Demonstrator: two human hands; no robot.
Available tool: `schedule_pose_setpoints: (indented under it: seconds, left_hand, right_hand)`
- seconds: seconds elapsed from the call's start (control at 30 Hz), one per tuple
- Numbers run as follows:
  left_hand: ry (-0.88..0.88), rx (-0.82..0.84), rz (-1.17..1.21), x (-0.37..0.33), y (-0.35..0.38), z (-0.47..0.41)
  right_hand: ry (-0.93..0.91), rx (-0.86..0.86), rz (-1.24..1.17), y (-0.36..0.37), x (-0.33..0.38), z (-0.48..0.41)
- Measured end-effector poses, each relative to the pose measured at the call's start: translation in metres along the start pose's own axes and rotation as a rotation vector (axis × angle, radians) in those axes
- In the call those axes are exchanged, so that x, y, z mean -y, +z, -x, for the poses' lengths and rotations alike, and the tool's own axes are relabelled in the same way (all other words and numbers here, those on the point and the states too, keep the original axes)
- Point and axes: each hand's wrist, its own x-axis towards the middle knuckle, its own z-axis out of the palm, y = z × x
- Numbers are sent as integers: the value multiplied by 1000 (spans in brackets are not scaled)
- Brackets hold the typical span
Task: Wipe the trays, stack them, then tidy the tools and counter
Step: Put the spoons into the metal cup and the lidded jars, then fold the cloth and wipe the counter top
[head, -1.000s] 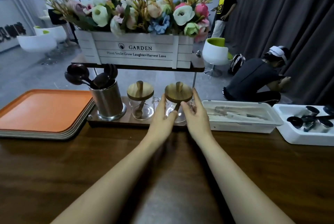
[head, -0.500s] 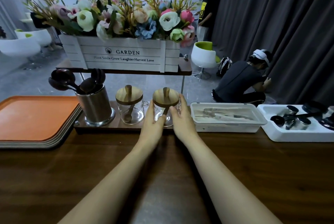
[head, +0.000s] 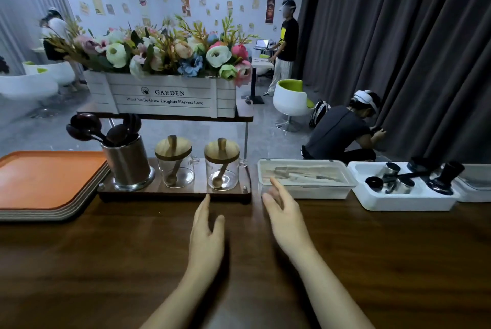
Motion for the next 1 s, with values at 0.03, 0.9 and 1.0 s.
schedule_pose_setpoints:
  seconds: [0.03,0.9,1.0]
  left_hand:
    - [6,5,-9,1,6,12]
    - [422,673,-348,-85,291,297]
    - [452,711,-348,-91,306,308]
  right_hand:
    - [3,-11,2,-17,-5,11]
    - [51,-647,735,-441,-99,311]
    - [207,-547,795,-460,-111,310]
